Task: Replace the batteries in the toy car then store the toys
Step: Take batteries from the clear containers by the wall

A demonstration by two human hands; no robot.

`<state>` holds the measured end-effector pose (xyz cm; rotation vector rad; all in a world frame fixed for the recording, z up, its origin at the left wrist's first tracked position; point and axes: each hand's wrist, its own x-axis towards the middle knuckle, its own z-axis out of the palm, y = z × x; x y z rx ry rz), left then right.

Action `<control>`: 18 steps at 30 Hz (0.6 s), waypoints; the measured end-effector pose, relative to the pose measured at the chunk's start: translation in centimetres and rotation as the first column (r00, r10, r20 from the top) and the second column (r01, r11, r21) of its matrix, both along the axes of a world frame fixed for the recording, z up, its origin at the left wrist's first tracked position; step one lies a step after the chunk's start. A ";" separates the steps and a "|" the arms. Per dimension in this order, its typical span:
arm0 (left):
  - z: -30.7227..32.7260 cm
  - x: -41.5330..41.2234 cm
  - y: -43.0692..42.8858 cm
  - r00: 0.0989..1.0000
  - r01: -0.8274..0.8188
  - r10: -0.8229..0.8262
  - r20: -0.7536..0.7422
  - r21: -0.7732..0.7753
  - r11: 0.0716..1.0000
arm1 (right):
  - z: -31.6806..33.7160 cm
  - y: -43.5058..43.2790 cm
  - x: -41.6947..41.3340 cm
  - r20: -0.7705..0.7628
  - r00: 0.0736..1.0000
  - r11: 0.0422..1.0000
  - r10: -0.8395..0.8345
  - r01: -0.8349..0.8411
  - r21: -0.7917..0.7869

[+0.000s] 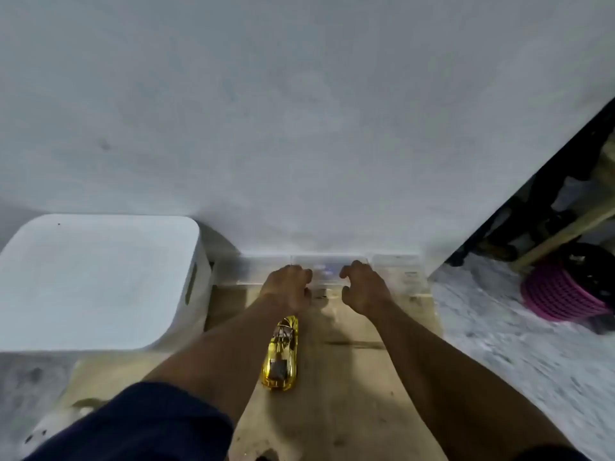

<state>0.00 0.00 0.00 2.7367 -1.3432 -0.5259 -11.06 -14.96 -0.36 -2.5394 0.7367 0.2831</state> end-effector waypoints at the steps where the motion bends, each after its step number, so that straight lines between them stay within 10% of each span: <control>1: -0.2 0.1 -0.6 1.000 0.009 -0.008 -0.017 0.026 1.000 | -0.6 -0.5 0.3 -0.011 1.000 1.000 0.017 -0.017 -0.009; 10: -1.4 1.3 -3.5 0.999 0.042 -0.044 0.023 0.097 0.994 | -4.2 -1.2 1.4 -0.056 0.987 0.919 0.152 -0.162 -0.360; 18: -2.4 0.2 -4.4 0.993 -0.020 -0.001 0.118 0.174 0.985 | -4.7 -1.0 1.6 -0.049 0.986 0.917 0.162 -0.169 -0.361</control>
